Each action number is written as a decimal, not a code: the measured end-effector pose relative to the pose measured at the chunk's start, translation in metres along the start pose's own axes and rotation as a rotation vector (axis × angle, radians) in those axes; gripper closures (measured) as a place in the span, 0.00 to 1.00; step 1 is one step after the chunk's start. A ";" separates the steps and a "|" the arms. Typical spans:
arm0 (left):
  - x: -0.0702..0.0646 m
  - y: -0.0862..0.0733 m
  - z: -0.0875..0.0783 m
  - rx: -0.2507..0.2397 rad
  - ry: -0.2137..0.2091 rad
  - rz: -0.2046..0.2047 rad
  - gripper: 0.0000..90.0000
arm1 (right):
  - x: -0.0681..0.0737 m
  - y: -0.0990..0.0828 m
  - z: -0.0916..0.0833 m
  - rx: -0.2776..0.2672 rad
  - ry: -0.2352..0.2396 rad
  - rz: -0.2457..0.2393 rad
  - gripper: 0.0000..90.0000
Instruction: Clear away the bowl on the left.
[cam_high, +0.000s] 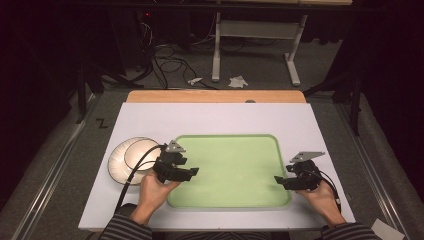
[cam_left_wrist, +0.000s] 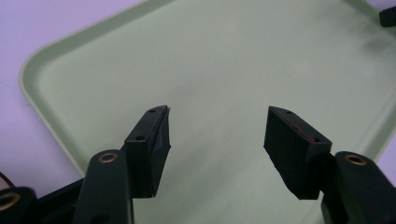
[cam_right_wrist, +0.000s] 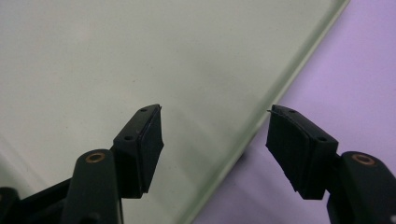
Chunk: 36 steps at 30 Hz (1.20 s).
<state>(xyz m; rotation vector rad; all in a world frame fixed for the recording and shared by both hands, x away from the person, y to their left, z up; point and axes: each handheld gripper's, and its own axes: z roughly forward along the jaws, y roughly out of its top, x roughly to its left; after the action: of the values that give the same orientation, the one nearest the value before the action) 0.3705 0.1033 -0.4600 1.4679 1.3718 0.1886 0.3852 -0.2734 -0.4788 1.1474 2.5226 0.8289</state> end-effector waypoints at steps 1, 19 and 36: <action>0.003 0.005 0.002 -0.022 0.010 -0.016 0.45 | 0.000 0.001 0.000 0.002 -0.007 0.007 0.42; 0.008 0.018 -0.006 -0.079 0.034 -0.034 0.44 | -0.001 0.000 0.000 0.010 -0.003 0.009 0.43; 0.011 0.024 -0.011 -0.087 0.022 -0.061 0.42 | -0.001 0.000 -0.001 0.012 0.000 0.010 0.43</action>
<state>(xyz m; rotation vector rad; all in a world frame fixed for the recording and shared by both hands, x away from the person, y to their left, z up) 0.3809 0.1236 -0.4434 1.3540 1.4073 0.2228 0.3857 -0.2742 -0.4782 1.1651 2.5272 0.8175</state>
